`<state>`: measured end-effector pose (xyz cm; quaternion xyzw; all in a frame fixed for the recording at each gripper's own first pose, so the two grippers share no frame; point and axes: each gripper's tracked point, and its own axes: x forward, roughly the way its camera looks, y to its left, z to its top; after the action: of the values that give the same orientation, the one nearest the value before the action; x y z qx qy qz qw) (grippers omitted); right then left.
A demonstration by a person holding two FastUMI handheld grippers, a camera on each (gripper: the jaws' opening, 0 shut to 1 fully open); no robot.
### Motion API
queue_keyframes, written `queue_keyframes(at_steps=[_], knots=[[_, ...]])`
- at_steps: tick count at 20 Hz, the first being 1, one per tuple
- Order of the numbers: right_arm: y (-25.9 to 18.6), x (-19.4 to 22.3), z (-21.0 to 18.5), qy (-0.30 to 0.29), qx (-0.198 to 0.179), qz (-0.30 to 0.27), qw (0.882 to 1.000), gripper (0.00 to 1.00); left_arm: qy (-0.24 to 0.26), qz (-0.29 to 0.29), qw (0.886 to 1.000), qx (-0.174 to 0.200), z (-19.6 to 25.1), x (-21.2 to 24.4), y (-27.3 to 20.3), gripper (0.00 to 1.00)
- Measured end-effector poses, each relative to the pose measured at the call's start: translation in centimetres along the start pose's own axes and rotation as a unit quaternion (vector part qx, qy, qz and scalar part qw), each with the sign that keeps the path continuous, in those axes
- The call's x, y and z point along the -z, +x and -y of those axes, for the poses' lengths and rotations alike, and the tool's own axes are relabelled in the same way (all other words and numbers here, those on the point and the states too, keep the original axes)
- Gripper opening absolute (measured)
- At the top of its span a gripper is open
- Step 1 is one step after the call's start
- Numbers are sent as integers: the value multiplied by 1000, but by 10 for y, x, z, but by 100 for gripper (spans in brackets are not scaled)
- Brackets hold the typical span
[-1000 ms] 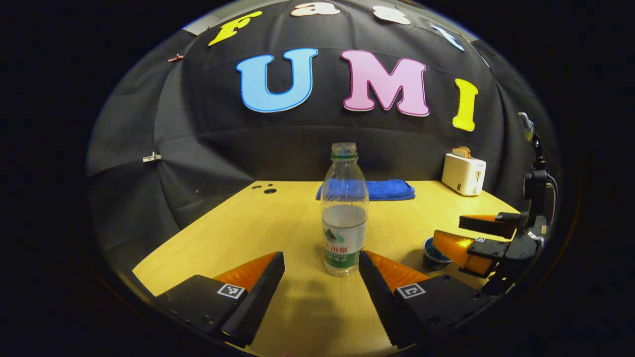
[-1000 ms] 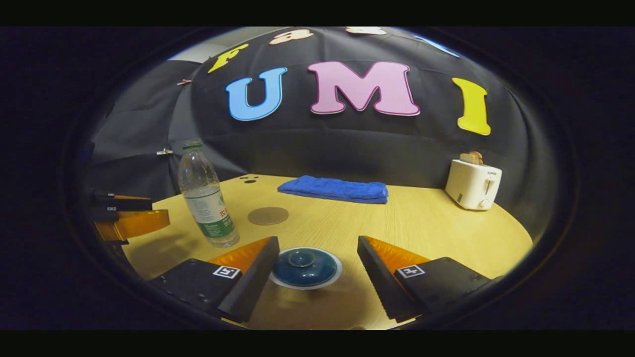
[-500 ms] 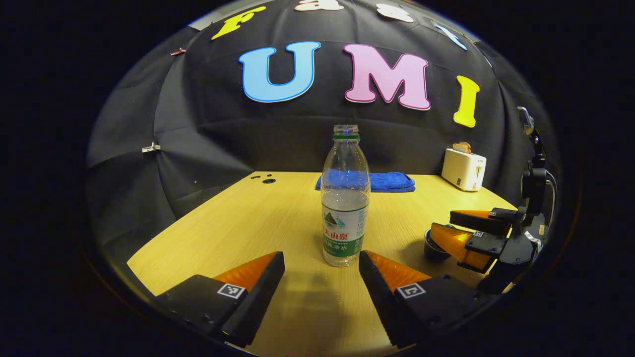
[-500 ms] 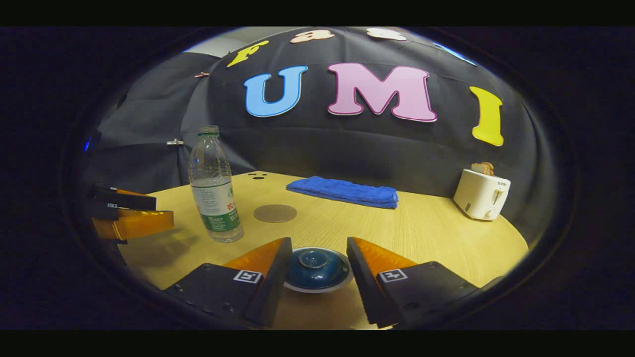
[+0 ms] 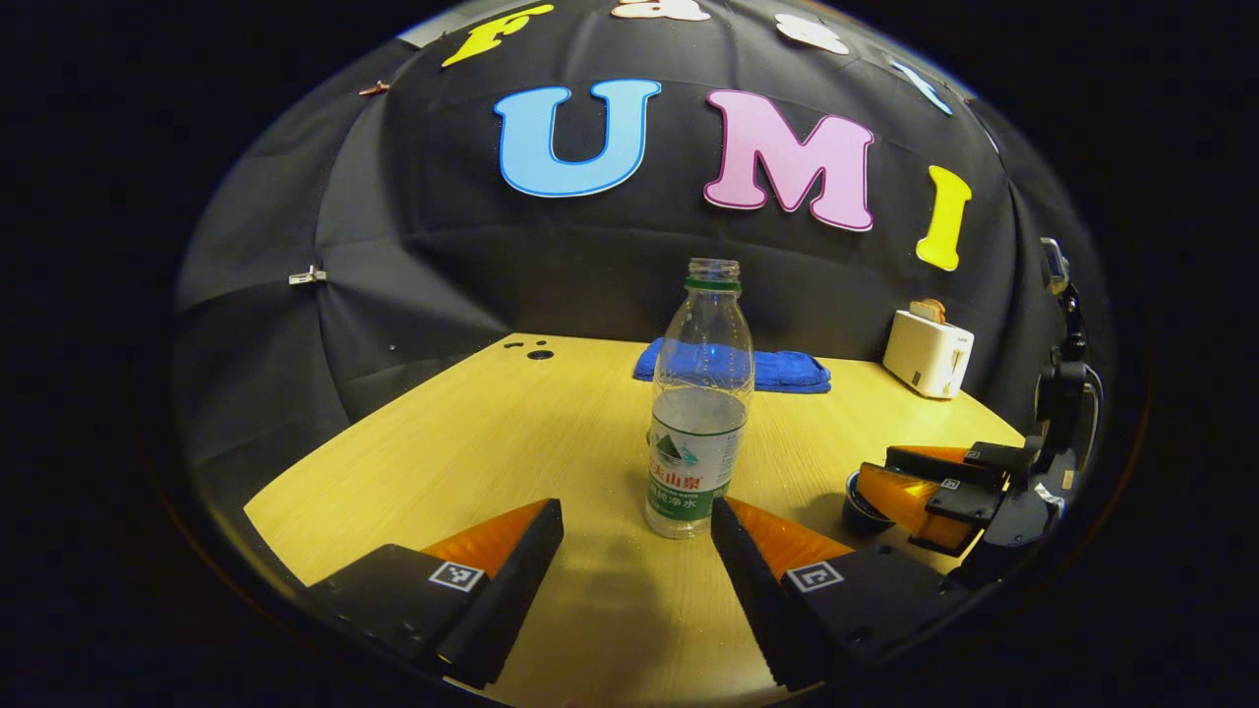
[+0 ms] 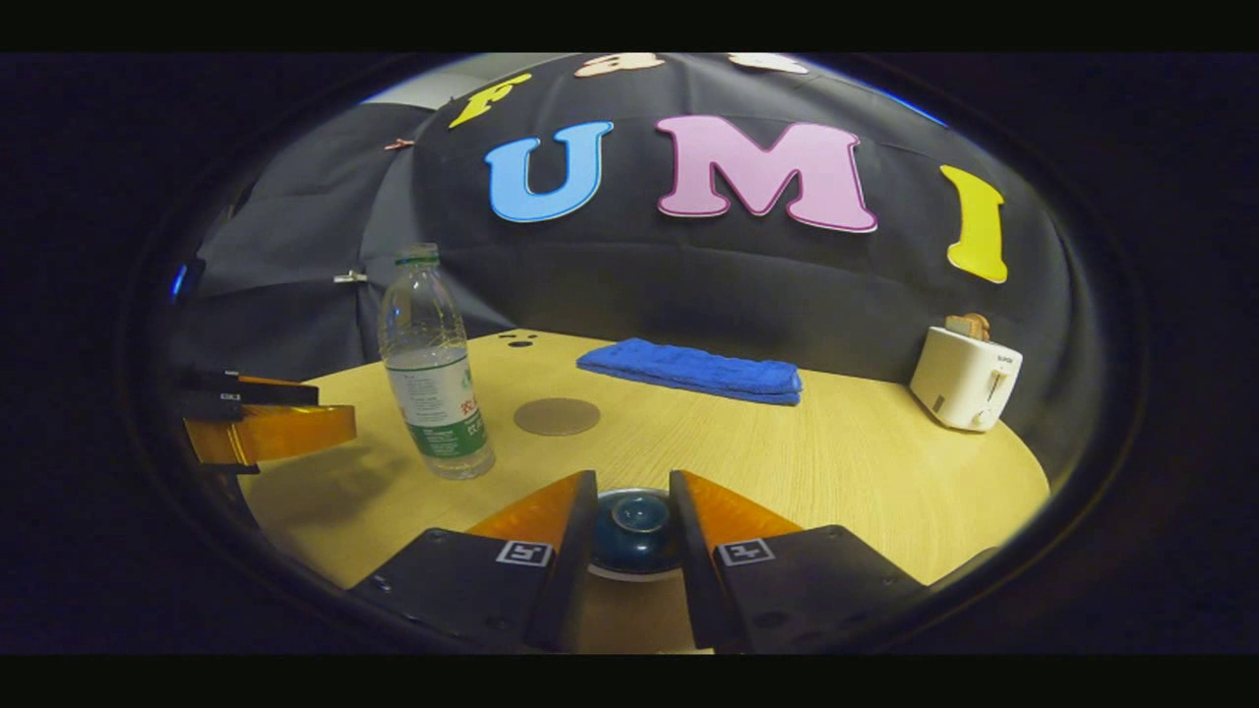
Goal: Open the teacup lid with one hand, grasp the water bottle and pour water into the teacup with the other hand; after pouring, place the water bottle on the coaster and then close the teacup lid.
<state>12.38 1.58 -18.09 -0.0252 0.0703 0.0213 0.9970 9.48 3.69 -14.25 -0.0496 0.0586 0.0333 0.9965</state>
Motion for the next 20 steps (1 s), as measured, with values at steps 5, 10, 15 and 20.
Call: queue_keyframes(at_steps=[5, 10, 15, 20], knots=[[3, 2, -1, 13, -9, -22, 1000, 36, 4, 3, 1000, 2, -2, -4, -1, 95], [2, -3, -5, 14, -20, -31, 999, 28, 19, 6, 1000, 24, 5, -4, 1, 95], [0, -28, -4, 12, -24, -13, 1000, 24, 15, 5, 998, 59, 18, -9, 16, 95], [-8, -46, 12, 15, -17, -2, 1000, 28, 8, 15, 996, 93, 31, -17, 46, 95]])
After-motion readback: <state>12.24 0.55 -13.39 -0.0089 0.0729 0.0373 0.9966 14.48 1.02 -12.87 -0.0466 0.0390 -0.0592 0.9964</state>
